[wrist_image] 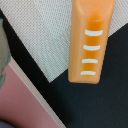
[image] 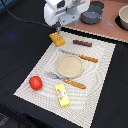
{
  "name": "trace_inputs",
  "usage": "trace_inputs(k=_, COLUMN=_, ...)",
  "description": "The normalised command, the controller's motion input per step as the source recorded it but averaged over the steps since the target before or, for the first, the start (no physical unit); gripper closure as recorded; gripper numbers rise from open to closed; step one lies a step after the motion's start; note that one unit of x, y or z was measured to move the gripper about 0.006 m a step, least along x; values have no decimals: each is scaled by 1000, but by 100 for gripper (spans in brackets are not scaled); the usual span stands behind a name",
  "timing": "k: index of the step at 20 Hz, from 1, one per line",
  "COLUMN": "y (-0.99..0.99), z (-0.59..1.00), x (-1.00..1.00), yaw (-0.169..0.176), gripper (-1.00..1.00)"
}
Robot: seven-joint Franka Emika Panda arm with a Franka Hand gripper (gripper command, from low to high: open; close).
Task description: Interact with the objects in diverse but meaningful ways.
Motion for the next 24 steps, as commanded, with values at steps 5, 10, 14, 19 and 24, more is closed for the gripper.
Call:
trace_inputs(k=5, y=184, z=-473, x=-677, yaw=-11, gripper=-100)
trace_inputs(k=10, y=178, z=-455, x=-605, yaw=-9, gripper=-100)
trace_inputs(k=14, y=117, z=-463, x=-533, yaw=-11, gripper=-100)
trace_inputs(k=19, y=121, z=-454, x=-478, yaw=-16, gripper=-100)
trace_inputs(k=24, y=190, z=-274, x=-230, yaw=-47, gripper=-100)
